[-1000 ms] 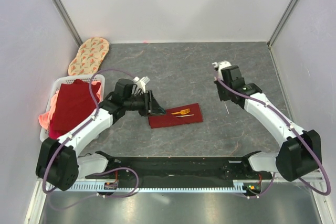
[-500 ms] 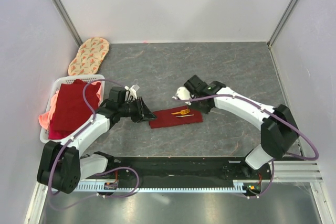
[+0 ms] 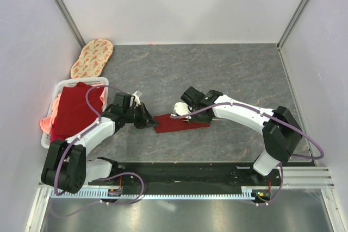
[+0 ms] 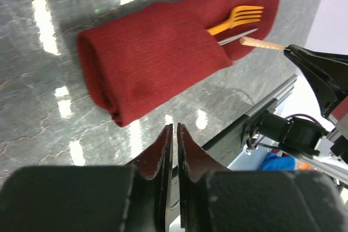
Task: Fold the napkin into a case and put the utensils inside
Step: Insert the utensils into the folded napkin.
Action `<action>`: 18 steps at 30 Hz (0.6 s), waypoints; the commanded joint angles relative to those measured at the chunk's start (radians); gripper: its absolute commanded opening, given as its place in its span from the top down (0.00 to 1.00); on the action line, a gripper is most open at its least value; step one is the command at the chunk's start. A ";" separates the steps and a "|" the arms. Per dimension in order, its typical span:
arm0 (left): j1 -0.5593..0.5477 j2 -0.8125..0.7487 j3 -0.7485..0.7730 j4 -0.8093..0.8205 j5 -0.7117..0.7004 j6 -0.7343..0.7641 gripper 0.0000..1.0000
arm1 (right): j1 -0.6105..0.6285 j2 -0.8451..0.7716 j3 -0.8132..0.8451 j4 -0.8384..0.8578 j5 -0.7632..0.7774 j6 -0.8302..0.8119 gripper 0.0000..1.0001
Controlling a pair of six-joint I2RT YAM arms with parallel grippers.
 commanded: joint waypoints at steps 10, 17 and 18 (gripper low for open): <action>0.006 0.000 -0.069 0.084 -0.049 -0.020 0.91 | 0.012 0.043 -0.043 0.096 -0.080 -0.046 1.00; 0.006 0.009 -0.095 0.112 -0.055 -0.027 0.92 | 0.023 0.046 -0.048 0.131 -0.111 -0.045 1.00; 0.006 0.009 -0.103 0.113 -0.055 -0.029 0.92 | 0.026 0.046 -0.046 0.137 -0.111 -0.043 1.00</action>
